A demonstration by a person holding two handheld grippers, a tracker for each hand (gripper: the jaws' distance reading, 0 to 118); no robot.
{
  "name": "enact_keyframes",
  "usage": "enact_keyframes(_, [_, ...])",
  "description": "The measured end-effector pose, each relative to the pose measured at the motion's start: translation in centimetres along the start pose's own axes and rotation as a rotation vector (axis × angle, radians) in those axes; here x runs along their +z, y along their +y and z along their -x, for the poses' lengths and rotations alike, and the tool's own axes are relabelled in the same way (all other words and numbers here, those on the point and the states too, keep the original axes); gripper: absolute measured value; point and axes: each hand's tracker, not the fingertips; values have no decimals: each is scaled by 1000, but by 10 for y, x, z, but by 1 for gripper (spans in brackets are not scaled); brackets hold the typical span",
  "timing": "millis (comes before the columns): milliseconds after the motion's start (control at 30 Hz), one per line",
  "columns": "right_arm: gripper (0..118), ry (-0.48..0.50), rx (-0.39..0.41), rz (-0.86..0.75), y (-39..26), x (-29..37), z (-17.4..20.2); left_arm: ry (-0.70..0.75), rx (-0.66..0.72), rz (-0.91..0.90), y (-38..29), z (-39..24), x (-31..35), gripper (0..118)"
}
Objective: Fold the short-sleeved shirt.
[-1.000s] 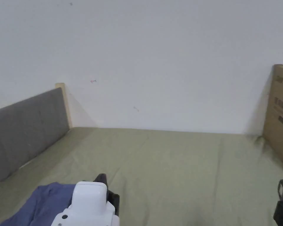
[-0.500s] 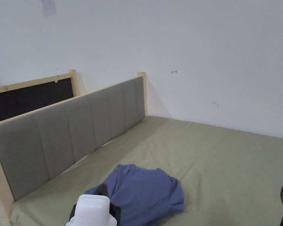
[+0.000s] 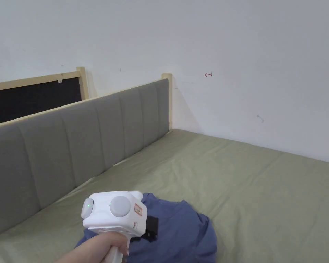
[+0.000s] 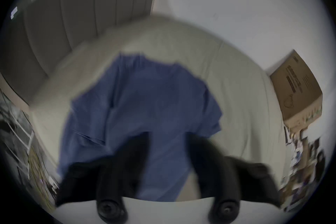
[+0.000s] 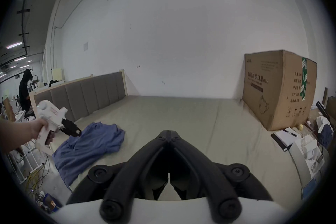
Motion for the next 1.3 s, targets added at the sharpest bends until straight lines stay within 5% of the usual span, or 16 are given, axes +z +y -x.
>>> enact_keyframes(67, [0, -7, -7, 54, -7, -9, -4, 95, 13, 52, 8, 7, -41, 117])
enact_keyframes(167, [0, -20, 3, 126, -19, -24, -10, 239, -62, -6, 12, 8, -81, 117])
enact_keyframes(333, [0, -15, 23, 190, -38, -43, -10, 224, -88, 228, 14, 13, -138, 118])
enact_keyframes(633, [0, 31, -11, 218, -49, -45, -5, 266, -102, 152, 3, 10, -124, 117])
enact_keyframes(733, [0, 34, -15, 221, -43, -35, -7, 287, -107, 115, -1, -3, -111, 97])
enact_keyframes(800, [0, 28, -12, 204, -39, -24, -10, 313, -170, 56, -4, -14, -97, 45])
enact_keyframes(833, [0, 19, -11, 194, -37, -19, -12, 347, -198, 45, -6, -18, -92, 7])
enact_keyframes(867, [0, 11, -12, 188, -35, -14, -15, 410, -218, 43, -9, -16, -88, 0])
enact_keyframes(1133, [0, -47, -79, 108, -8, 31, -44, 258, -114, -142, 17, -15, 47, 0])
enact_keyframes(1300, [0, -67, -131, 41, 1, 60, -62, 173, -266, -289, 18, -73, 166, 0])
